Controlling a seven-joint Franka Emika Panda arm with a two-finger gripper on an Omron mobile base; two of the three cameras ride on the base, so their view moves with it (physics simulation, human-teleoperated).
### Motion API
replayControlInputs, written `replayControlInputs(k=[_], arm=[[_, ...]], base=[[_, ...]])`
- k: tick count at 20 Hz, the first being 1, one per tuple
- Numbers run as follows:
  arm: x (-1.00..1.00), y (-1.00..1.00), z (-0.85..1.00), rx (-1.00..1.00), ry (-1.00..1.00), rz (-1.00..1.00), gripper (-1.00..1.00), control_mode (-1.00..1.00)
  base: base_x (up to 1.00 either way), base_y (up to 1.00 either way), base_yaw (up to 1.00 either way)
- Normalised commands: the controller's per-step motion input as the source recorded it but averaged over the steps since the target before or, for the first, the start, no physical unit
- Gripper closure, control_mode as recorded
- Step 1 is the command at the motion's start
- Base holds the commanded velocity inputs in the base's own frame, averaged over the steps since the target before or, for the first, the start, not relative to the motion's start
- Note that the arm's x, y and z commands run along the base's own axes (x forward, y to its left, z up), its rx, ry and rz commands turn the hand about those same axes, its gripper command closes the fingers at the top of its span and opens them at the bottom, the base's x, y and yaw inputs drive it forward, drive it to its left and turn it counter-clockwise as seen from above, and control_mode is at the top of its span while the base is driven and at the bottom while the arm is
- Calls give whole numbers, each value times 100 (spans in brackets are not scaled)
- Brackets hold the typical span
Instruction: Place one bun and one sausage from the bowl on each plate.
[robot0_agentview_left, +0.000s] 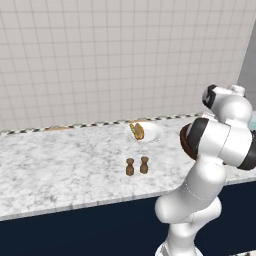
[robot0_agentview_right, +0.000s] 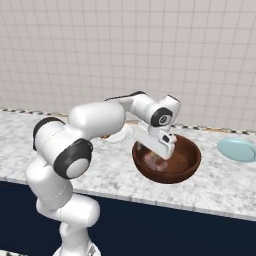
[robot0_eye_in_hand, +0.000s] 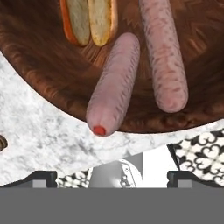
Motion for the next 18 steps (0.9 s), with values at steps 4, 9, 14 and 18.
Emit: replayControlInputs(k=[4, 9, 14, 18], arm=[[0, -4, -19, 0, 0, -1, -100, -100], [16, 0, -15, 0, 1, 0, -100, -100], [31, 0, -36, 0, 3, 0, -100, -100], [16, -9, -19, 0, 0, 0, -100, -100]], base=[[0, 0, 0], [0, 0, 0], [0, 0, 0], [0, 0, 0]])
